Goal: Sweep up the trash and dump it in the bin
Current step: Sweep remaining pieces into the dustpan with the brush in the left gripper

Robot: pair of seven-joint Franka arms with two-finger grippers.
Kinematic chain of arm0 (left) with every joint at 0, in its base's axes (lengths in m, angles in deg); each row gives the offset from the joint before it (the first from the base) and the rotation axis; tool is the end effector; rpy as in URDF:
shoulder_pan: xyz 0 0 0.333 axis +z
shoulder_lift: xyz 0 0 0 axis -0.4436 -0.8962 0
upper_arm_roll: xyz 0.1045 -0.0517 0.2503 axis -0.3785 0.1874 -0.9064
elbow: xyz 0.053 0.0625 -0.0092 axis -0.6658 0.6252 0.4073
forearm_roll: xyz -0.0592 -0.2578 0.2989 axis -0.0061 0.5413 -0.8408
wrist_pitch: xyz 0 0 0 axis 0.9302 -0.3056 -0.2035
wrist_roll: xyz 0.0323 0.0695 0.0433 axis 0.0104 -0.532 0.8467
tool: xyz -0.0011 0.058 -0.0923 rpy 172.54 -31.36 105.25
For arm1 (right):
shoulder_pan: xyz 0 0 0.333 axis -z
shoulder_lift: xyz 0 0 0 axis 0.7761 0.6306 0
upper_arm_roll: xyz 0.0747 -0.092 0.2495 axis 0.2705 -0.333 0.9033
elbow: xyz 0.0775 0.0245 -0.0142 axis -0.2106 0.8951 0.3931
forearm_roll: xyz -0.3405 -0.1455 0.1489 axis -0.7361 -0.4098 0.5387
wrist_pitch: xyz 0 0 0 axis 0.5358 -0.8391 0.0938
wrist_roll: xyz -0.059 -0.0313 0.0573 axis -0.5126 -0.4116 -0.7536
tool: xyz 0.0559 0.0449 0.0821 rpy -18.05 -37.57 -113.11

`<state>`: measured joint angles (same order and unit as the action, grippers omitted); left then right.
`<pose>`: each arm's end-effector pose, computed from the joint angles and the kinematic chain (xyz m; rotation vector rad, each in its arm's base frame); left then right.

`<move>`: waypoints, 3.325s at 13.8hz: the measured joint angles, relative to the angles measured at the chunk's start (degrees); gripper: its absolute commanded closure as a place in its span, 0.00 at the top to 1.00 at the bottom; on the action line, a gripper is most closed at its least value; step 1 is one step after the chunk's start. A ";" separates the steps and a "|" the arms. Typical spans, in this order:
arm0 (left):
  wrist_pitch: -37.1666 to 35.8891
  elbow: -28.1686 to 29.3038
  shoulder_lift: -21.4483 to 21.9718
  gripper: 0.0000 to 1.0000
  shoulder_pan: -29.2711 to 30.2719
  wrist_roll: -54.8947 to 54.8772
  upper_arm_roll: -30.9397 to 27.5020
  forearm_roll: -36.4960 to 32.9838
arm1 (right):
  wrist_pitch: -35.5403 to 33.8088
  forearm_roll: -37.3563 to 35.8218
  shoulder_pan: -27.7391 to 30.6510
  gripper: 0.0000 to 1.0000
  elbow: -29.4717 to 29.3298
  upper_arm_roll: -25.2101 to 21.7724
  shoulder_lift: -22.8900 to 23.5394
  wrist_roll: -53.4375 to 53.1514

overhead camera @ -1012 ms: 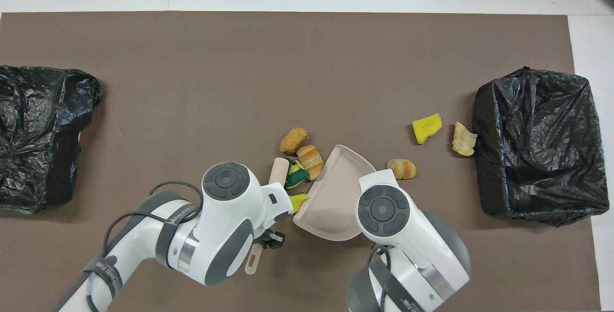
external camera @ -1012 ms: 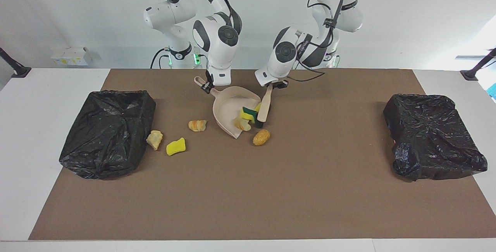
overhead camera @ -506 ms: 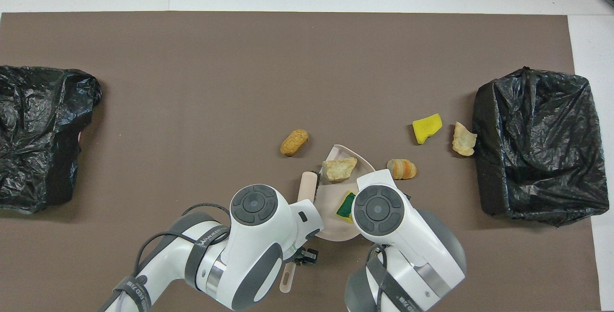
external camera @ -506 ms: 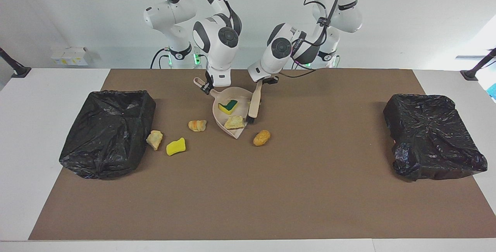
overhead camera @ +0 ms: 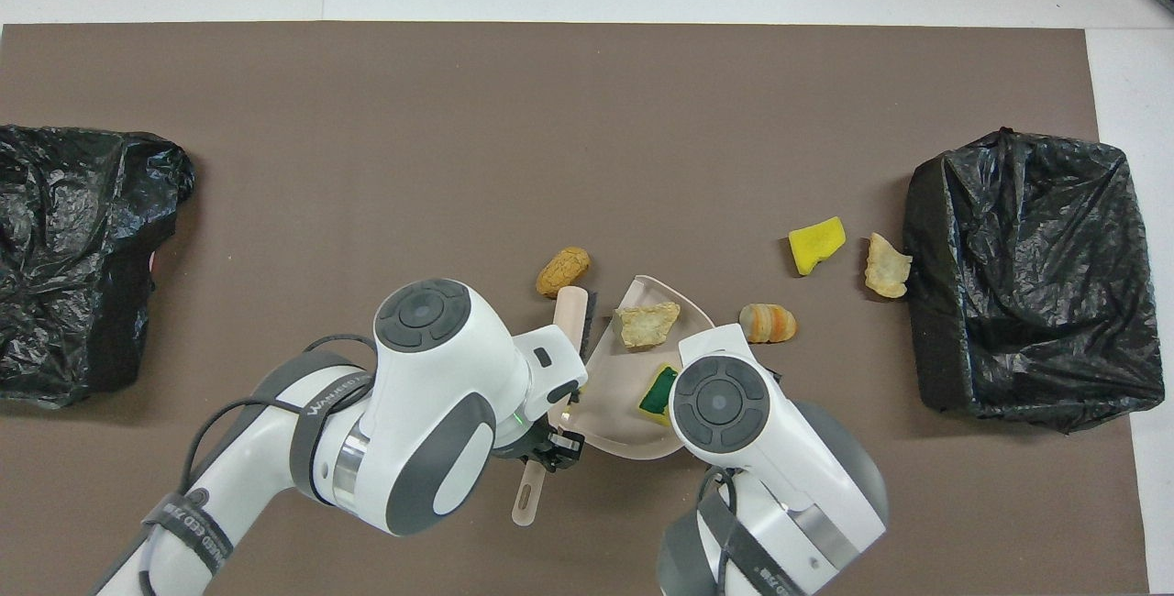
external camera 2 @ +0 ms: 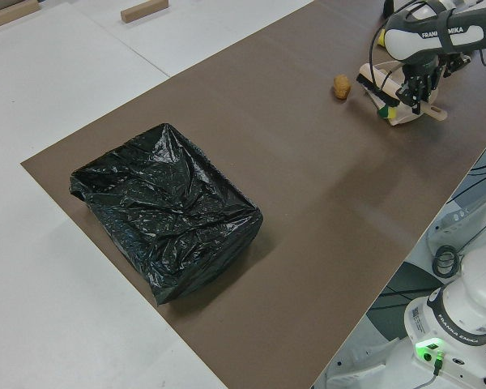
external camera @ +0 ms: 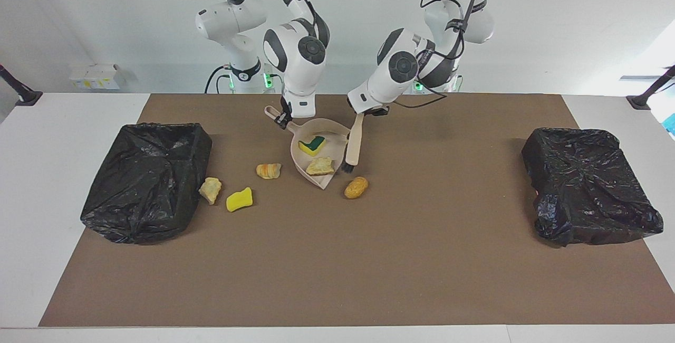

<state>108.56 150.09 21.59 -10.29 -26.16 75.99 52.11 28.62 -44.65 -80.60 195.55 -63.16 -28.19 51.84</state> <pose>0.3972 -0.3517 0.3349 2.7843 -0.4505 -0.5804 0.4103 0.2499 0.3091 2.5338 1.4548 -0.4184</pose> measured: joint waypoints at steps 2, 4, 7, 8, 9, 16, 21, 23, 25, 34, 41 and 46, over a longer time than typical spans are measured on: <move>-1.97 -1.37 -0.04 0.00 1.62 -0.70 -0.03 0.16 | 0.08 0.00 -0.01 0.00 0.00 0.00 0.12 0.00; -4.32 -3.06 -0.10 0.00 4.38 -3.19 -0.11 0.17 | 0.08 -0.04 -0.01 0.00 -0.03 0.00 0.17 0.00; -7.55 -4.35 -1.03 0.00 11.40 -7.22 -0.37 -0.29 | -0.81 -1.28 0.02 0.00 -0.63 0.00 0.15 0.13; -8.94 -5.29 -1.76 0.00 13.73 -7.66 -0.38 -1.17 | -1.51 -1.68 0.08 0.00 -1.04 -0.03 0.08 0.63; -10.48 -6.88 -2.82 0.00 15.95 -8.18 -0.42 -2.36 | -2.20 -1.98 0.28 0.00 -1.56 -0.11 -0.08 1.55; -9.54 -14.30 -11.17 0.00 16.59 -8.60 1.20 -4.88 | -8.61 -2.10 2.84 0.00 -6.03 -0.40 -1.32 5.53; -6.97 -13.88 -15.37 0.00 11.88 -8.69 1.57 -4.52 | -4.97 -2.11 5.20 0.00 -1.50 -0.62 -2.63 8.29; -6.63 -13.73 -15.94 0.00 10.65 -9.01 1.75 -3.43 | -3.59 -2.11 5.32 0.00 0.07 -0.62 -3.46 8.30; -6.68 -13.22 -15.89 0.00 9.82 -9.12 2.08 -0.47 | -1.39 -2.12 5.25 0.00 1.21 -0.43 -3.63 8.30; -6.84 -9.20 -13.08 0.00 8.93 -9.48 6.63 21.77 | 4.08 -2.11 2.32 0.00 2.81 -0.11 -1.37 6.18; -9.04 -8.90 -9.01 0.00 9.24 -5.74 6.32 22.40 | 4.56 -2.11 1.92 0.00 2.81 -0.14 -1.00 5.40; -12.01 -8.91 -7.10 0.00 13.19 -4.13 5.65 14.33 | 4.56 -2.11 1.91 0.00 2.80 -0.14 -1.00 5.40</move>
<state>96.55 141.18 14.48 2.90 -30.30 81.64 66.44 33.18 -46.77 -78.69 198.35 -63.29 -29.19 57.24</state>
